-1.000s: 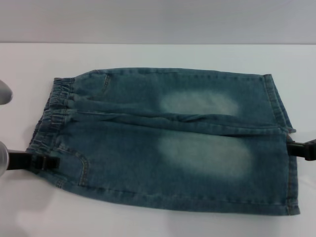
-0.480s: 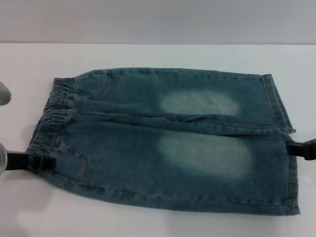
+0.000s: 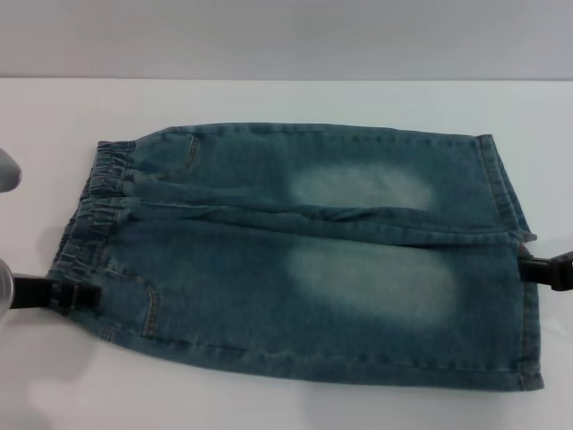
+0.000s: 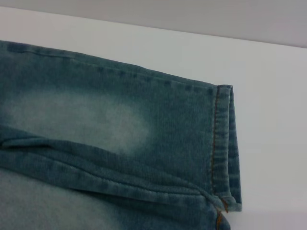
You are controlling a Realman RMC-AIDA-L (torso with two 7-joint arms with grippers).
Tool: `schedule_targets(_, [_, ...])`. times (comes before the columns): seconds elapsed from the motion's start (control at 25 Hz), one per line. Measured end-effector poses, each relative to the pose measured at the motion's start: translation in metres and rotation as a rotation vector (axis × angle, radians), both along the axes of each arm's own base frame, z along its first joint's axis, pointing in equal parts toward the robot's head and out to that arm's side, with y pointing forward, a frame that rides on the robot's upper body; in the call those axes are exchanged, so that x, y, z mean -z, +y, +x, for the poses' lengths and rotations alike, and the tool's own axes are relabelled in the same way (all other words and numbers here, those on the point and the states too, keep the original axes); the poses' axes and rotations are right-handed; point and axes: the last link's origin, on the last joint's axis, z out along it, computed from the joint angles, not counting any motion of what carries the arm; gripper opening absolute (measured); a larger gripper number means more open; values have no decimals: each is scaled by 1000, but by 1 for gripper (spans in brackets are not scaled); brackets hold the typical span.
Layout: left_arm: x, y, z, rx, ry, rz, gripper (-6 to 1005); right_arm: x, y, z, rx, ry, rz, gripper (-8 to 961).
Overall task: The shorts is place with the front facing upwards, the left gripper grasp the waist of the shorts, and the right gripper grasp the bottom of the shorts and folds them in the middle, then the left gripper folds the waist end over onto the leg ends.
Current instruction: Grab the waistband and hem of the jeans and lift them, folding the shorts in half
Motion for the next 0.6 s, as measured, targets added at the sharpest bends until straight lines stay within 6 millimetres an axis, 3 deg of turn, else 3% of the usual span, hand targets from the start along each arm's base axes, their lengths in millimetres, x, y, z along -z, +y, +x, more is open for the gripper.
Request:
schedule_targets(0.16, [0, 0, -2, -7, -5, 2, 749, 0, 0, 0, -1, 0, -1, 778])
schedule_targets(0.6, [-1, -1, 3, 0, -6, -4, 496, 0, 1, -1, -6, 1, 1, 778])
